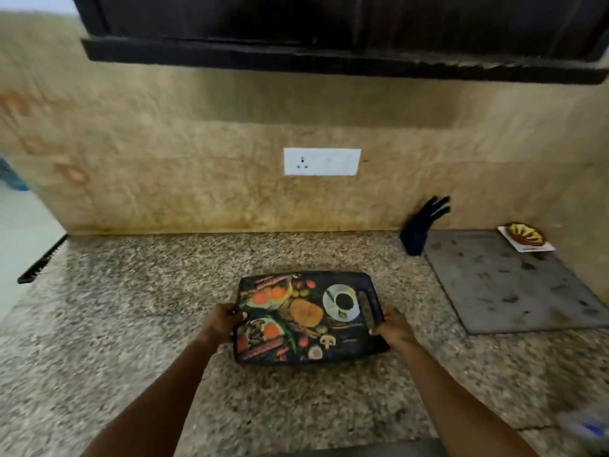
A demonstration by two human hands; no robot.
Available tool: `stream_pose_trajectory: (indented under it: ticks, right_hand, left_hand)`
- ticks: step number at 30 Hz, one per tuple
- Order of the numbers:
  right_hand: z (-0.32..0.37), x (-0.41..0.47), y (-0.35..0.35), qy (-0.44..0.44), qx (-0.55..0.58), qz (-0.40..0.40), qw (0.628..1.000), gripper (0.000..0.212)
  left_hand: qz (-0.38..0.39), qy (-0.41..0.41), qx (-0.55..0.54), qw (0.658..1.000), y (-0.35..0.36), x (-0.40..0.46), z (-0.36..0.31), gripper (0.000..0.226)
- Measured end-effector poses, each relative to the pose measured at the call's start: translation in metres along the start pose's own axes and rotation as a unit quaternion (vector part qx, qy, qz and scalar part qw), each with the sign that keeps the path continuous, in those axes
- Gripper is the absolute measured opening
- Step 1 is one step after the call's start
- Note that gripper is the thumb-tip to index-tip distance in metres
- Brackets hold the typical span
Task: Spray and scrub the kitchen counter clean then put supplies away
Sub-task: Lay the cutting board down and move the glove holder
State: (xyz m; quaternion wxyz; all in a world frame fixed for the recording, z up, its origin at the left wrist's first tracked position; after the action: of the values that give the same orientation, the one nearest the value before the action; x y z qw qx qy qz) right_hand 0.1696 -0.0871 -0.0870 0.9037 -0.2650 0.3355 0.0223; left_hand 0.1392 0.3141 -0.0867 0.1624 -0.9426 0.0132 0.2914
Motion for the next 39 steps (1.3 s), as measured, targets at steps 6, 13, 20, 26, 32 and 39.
stream_pose_trajectory:
  ticks: [6, 13, 20, 26, 32, 39]
  right_hand:
    - [-0.027, -0.003, 0.094, -0.008, -0.135, 0.029, 0.990, 0.050]
    - [-0.036, 0.005, 0.102, 0.001, -0.232, -0.013, 0.973, 0.033]
    - [-0.030, -0.004, 0.115, -0.027, -0.321, -0.068, 0.944, 0.023]
    - [-0.026, -0.009, 0.124, -0.021, -0.338, -0.036, 0.940, 0.029]
    - [-0.010, 0.003, 0.060, -0.022, -0.151, -0.053, 0.987, 0.024]
    - [0.047, 0.057, -0.096, -0.049, -0.007, -0.189, 0.981, 0.025]
  left_hand:
    - [-0.056, -0.043, 0.168, 0.983, -0.040, -0.015, 0.074, 0.017]
    - [-0.062, -0.027, 0.265, 0.962, -0.037, -0.013, 0.077, 0.019]
    - [-0.073, -0.010, 0.338, 0.938, -0.034, -0.009, 0.069, 0.014]
    - [-0.034, -0.057, 0.452, 0.890, -0.021, -0.001, 0.065, 0.060]
    - [0.067, 0.122, 0.507, 0.850, 0.069, 0.020, -0.001, 0.089]
    - [0.113, 0.117, 0.555, 0.816, 0.141, 0.059, -0.071, 0.093]
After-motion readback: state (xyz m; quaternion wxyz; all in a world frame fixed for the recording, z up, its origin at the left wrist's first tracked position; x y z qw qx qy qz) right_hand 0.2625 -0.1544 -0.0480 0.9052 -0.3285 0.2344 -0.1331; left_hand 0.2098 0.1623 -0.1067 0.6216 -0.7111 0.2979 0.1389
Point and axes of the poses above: each hand's wrist, its own x-axis towards the middle knuckle, its own y-axis out of the palm, z = x × y, the point moved 5 cm from there along x, towards the middle knuckle, and after that the axes turned 8 degrees about z, right-handed, at the moved point
